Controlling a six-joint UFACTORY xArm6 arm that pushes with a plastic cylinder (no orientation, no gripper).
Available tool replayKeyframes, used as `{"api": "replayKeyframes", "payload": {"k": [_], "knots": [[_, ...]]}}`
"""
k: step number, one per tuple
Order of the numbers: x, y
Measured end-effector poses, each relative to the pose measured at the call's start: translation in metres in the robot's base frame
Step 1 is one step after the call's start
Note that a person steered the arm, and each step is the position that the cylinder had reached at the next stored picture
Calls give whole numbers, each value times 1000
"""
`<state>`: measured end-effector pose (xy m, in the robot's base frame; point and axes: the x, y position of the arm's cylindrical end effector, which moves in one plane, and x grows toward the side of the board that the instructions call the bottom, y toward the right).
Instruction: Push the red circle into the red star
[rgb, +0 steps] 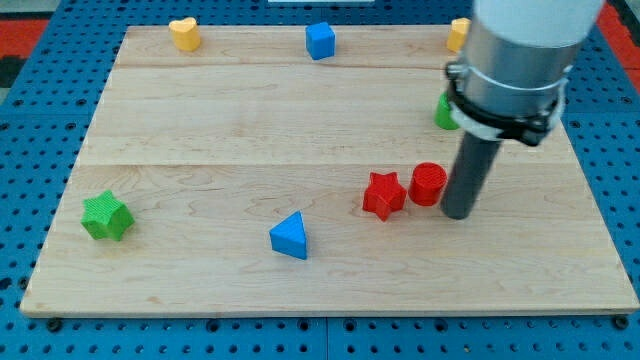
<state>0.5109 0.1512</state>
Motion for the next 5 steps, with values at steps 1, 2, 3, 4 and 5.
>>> {"api": "replayKeyframes", "payload": {"k": [1,2,3,4,5], "knots": [[-12,31],[-21,9],[-14,-31],[-11,-14],[-32,26]]}}
